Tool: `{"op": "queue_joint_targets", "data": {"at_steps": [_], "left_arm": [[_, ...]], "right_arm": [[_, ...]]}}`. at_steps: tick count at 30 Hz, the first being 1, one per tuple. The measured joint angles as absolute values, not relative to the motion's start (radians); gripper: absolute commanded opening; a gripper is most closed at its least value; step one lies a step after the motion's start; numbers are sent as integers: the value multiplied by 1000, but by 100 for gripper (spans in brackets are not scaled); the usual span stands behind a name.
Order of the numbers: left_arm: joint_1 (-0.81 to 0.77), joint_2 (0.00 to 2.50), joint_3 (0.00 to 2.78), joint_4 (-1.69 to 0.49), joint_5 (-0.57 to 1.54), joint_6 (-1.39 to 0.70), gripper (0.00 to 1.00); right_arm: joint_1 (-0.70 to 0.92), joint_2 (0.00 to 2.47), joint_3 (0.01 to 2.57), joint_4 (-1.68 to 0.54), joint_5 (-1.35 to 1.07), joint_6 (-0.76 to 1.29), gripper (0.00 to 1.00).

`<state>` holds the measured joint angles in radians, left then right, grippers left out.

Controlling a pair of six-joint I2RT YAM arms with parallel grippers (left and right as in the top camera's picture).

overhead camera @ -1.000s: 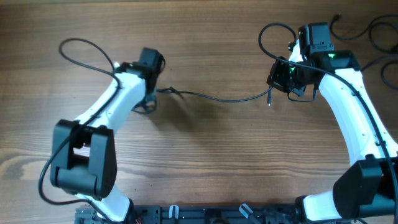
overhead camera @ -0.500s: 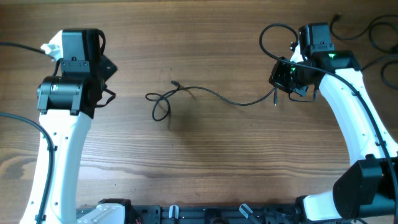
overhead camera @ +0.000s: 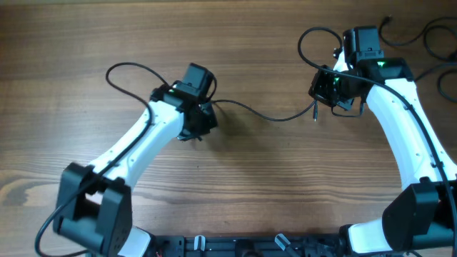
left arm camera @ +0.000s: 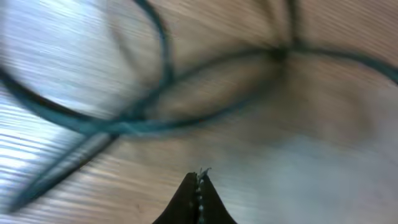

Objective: Untangle cables

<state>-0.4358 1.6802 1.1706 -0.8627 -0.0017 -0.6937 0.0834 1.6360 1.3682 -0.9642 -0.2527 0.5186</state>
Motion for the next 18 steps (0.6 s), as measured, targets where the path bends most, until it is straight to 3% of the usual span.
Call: {"op": "queue_joint_targets", "data": {"at_steps": [6, 18], "left_arm": [[-437, 1745, 1170, -810, -365, -773, 4], [-267, 1775, 1170, -750, -660, -785, 4]], "right_arm": [[83, 1636, 1368, -964, -253, 519, 4], [83, 1636, 1368, -965, -253, 519, 4]]}}
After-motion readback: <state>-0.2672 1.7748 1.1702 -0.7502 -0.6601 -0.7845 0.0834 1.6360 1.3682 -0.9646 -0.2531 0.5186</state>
